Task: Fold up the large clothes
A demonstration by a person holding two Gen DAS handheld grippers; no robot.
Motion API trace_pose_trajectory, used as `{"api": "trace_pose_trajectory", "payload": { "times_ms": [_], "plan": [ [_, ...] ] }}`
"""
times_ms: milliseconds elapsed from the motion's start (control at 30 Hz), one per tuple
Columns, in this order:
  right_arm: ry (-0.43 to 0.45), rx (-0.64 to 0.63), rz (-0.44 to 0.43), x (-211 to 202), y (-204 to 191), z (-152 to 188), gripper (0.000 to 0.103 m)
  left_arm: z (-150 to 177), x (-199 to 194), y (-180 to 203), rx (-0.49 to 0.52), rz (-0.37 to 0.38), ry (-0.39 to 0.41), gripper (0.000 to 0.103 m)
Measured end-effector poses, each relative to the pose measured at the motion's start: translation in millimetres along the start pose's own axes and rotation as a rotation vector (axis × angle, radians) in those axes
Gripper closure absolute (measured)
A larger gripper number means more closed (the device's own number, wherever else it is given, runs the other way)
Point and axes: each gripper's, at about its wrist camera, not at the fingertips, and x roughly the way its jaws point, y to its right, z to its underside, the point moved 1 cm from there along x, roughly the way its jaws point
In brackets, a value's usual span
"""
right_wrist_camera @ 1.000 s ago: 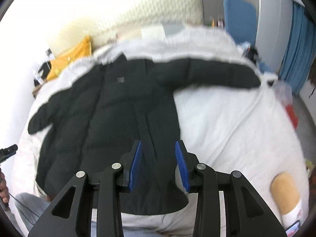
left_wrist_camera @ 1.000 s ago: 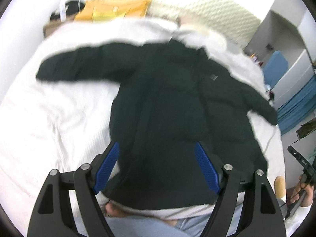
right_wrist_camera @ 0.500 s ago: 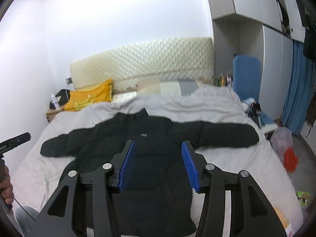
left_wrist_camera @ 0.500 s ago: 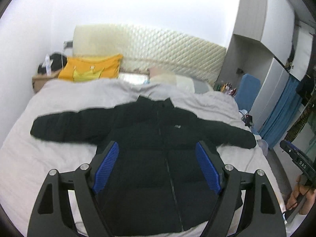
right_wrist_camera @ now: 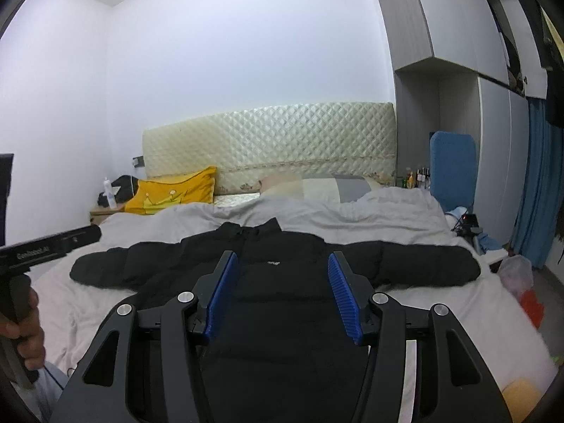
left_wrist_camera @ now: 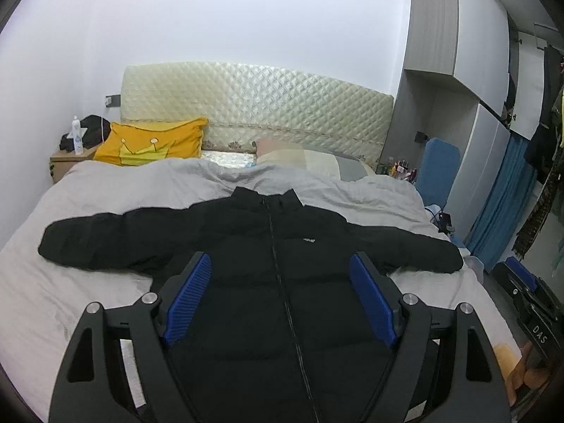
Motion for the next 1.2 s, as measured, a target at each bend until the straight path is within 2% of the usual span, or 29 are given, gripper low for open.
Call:
{"api": "trace_pose_trajectory", "payload": {
  "times_ms": [167,300,600,767,1033,1133,1200],
  "plan": [
    [0.028,-0.017,0.036,1.8,1.6,12.7,0.051,15.4,13.6,-2.9,-0.001,-0.016,-0.001,0.022],
    [0.016,-0.039,0.057,6.6,-1.7,26.2,0.051,25.7,18.8,-8.1,-0.004,-0.035,-0.011,0.022],
    [0.006,-0.02,0.051,22.5,11.2,36.5,0.051,36.6,24.2,-15.7,-0.025,-0.051,-0.025,0.022],
    [0.018,0.008,0.101,35.0,35.3,32.0,0.051,42.6,28.1,-17.1,-0.016,-0.066,-0.031,0.022],
    [0.012,0.094,0.194,63.1,97.9,19.0,0.051,42.8,31.1,-23.2,-0.056,-0.072,-0.017,0.022],
    [0.004,0.129,0.204,74.3,121.8,16.6,0.051,44.1,34.5,-25.7,-0.073,-0.074,-0.019,0.022],
    [0.004,0.117,0.234,81.5,133.4,14.3,0.051,45.5,38.1,-26.1,-0.079,-0.074,-0.029,0.022]
  ]
}}
